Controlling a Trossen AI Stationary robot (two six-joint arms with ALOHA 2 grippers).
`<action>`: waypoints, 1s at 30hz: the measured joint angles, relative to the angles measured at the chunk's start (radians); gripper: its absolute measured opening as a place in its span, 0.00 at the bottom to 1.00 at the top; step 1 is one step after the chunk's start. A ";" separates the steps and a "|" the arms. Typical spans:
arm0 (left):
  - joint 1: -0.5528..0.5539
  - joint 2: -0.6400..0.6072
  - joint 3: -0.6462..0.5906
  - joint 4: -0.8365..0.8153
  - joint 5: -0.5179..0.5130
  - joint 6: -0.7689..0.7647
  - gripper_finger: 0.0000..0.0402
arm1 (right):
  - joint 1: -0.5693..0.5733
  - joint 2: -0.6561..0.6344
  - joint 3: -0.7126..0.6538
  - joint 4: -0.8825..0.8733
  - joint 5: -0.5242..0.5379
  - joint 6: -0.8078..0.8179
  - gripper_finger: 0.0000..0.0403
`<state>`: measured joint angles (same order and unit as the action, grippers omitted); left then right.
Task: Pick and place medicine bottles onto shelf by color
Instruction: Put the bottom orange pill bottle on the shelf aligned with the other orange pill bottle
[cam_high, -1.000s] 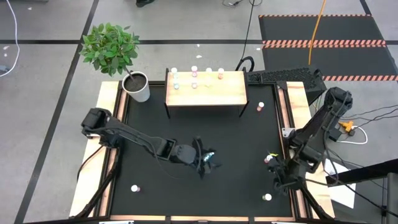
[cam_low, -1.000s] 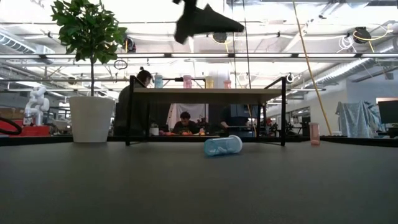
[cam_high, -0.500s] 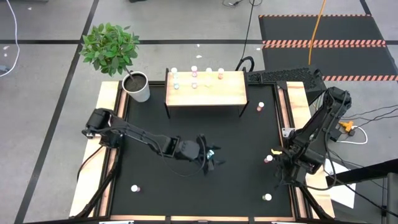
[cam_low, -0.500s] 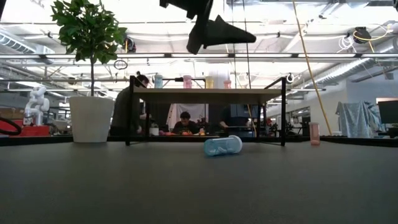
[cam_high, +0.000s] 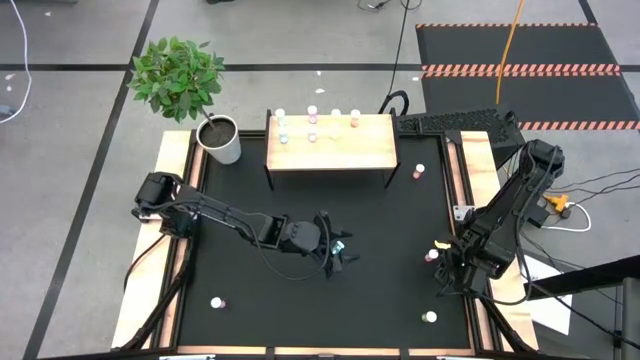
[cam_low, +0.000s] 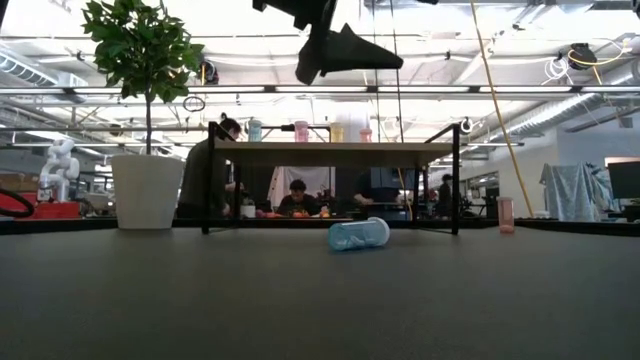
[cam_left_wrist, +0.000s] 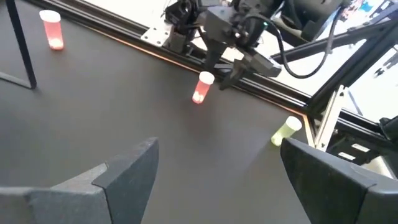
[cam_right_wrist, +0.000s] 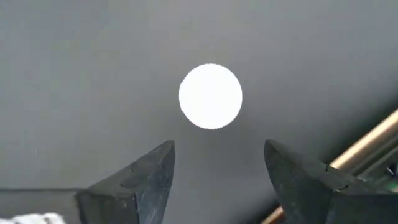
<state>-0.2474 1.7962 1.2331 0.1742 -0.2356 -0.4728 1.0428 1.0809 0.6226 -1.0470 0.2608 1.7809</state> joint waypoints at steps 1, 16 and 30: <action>0.000 0.000 0.000 -0.002 0.002 0.000 0.84 | 0.000 0.000 -0.005 0.007 0.010 0.006 0.60; -0.001 0.000 0.000 -0.022 0.003 -0.003 0.84 | -0.002 0.053 -0.011 0.008 0.086 0.009 0.60; -0.001 0.000 0.000 -0.022 0.003 0.031 0.84 | -0.069 0.053 -0.020 0.018 0.105 -0.057 0.48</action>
<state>-0.2481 1.7962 1.2331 0.1520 -0.2331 -0.4422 0.9733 1.1336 0.6022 -1.0287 0.3661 1.7238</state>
